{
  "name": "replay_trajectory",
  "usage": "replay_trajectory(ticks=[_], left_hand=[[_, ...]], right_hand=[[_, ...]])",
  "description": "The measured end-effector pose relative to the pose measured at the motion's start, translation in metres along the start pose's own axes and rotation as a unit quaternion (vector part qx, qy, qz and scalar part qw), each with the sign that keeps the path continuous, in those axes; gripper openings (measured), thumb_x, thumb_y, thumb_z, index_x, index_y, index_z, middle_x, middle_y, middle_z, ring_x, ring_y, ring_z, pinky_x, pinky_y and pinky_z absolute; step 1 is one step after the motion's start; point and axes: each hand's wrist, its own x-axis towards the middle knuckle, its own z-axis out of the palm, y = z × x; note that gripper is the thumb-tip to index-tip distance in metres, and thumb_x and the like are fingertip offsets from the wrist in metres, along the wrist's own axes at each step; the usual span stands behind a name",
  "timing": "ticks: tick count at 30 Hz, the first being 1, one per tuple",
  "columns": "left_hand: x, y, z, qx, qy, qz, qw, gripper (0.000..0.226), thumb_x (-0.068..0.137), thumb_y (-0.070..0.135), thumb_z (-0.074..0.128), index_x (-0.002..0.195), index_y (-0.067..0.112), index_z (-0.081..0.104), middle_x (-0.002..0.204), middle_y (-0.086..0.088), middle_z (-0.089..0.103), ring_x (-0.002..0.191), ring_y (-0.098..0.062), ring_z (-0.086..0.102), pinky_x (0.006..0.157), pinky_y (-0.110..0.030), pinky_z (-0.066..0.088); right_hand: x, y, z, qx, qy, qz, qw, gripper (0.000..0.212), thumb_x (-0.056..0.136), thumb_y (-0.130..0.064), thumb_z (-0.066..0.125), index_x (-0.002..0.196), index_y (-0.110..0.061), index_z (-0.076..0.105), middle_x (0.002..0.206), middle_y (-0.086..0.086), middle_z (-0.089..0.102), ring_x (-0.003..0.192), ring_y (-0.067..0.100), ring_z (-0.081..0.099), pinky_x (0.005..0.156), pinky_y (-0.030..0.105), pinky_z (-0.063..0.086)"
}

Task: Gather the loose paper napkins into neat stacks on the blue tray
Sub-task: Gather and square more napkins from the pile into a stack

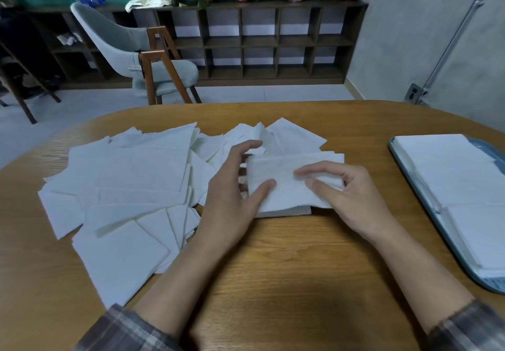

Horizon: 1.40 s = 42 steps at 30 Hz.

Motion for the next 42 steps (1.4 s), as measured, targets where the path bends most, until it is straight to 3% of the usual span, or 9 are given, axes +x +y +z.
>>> replay_trajectory(ticks=[3,7,15,19,22,24,28,32,42], left_hand=[[0.000,-0.012,0.002,0.120,-0.054,0.088,0.987,0.041,0.088,0.026,0.083,0.123,0.031,0.062,0.122,0.013,0.055,0.112,-0.006,0.058,0.087,-0.016,0.047],[-0.001,-0.024,0.003,0.209,-0.208,0.082,0.952,0.020,0.094,0.046,0.075,0.109,0.033,0.074,0.106,0.019,0.063,0.100,-0.002,0.058,0.087,-0.032,0.053],[-0.003,-0.017,0.008,0.252,-0.202,0.161,0.933,0.006,0.102,0.026,0.061,0.103,0.023,0.067,0.104,0.011,0.062,0.098,-0.010,0.058,0.086,-0.036,0.052],[-0.007,0.000,0.002,0.102,-0.186,0.083,0.974,0.004,0.104,0.023,0.060,0.102,0.025,0.062,0.098,0.016,0.066,0.096,-0.008,0.063,0.083,-0.020,0.047],[-0.007,0.007,0.000,-0.013,-0.121,0.027,0.992,0.008,0.104,0.020,0.063,0.099,0.026,0.066,0.091,0.013,0.069,0.089,-0.009,0.065,0.080,-0.017,0.046],[-0.004,0.008,0.000,-0.054,-0.083,0.004,0.995,0.008,0.104,0.019,0.066,0.098,0.025,0.070,0.093,0.013,0.072,0.089,-0.010,0.067,0.080,-0.020,0.048],[-0.003,0.007,0.000,-0.083,-0.065,-0.018,0.994,0.006,0.099,0.022,0.074,0.103,0.026,0.076,0.099,0.010,0.076,0.100,-0.012,0.071,0.089,-0.024,0.053],[0.000,0.008,-0.005,-0.084,-0.023,-0.021,0.996,0.024,0.089,0.021,0.085,0.109,0.031,0.076,0.102,0.013,0.075,0.104,-0.011,0.070,0.094,-0.025,0.053],[0.001,0.014,-0.010,-0.078,-0.009,-0.038,0.996,0.031,0.085,0.020,0.088,0.109,0.033,0.075,0.089,0.010,0.078,0.098,-0.004,0.071,0.090,-0.020,0.051]], right_hand=[[0.005,0.008,-0.005,-0.041,0.089,0.020,0.995,0.032,0.098,0.002,0.065,0.107,-0.024,0.082,0.110,-0.028,0.076,0.115,-0.013,0.062,0.094,0.000,0.038],[0.006,0.014,-0.008,-0.048,0.109,0.031,0.992,0.034,0.098,0.000,0.064,0.107,-0.028,0.082,0.111,-0.029,0.075,0.117,-0.015,0.059,0.094,-0.003,0.035],[0.007,0.016,-0.004,-0.065,0.073,0.037,0.995,0.036,0.101,-0.004,0.062,0.110,-0.034,0.080,0.114,-0.035,0.071,0.119,-0.018,0.056,0.092,-0.005,0.033],[0.006,0.014,-0.005,-0.070,0.063,0.040,0.995,0.039,0.101,-0.005,0.057,0.109,-0.036,0.080,0.116,-0.033,0.072,0.119,-0.014,0.058,0.093,0.003,0.038],[0.004,0.008,-0.008,0.001,0.017,0.011,1.000,0.024,0.101,-0.028,0.059,0.112,-0.026,0.081,0.119,-0.018,0.076,0.121,-0.004,0.062,0.101,0.015,0.043],[0.000,0.004,-0.007,0.073,-0.047,0.009,0.996,0.037,0.098,-0.042,0.060,0.114,-0.015,0.080,0.116,-0.003,0.078,0.113,0.008,0.069,0.093,0.016,0.048],[-0.004,0.001,0.003,0.085,-0.049,0.021,0.995,0.010,0.097,-0.019,0.074,0.103,-0.015,0.081,0.097,-0.002,0.082,0.086,0.009,0.076,0.071,0.017,0.052],[-0.002,0.000,0.000,0.133,-0.002,0.038,0.990,0.015,0.095,-0.009,0.072,0.108,-0.009,0.080,0.104,0.004,0.082,0.093,0.019,0.078,0.074,0.021,0.056],[-0.004,-0.003,0.002,0.132,-0.084,0.060,0.986,0.029,0.093,-0.012,0.079,0.118,-0.026,0.073,0.116,-0.011,0.073,0.101,0.008,0.069,0.077,0.016,0.051]])
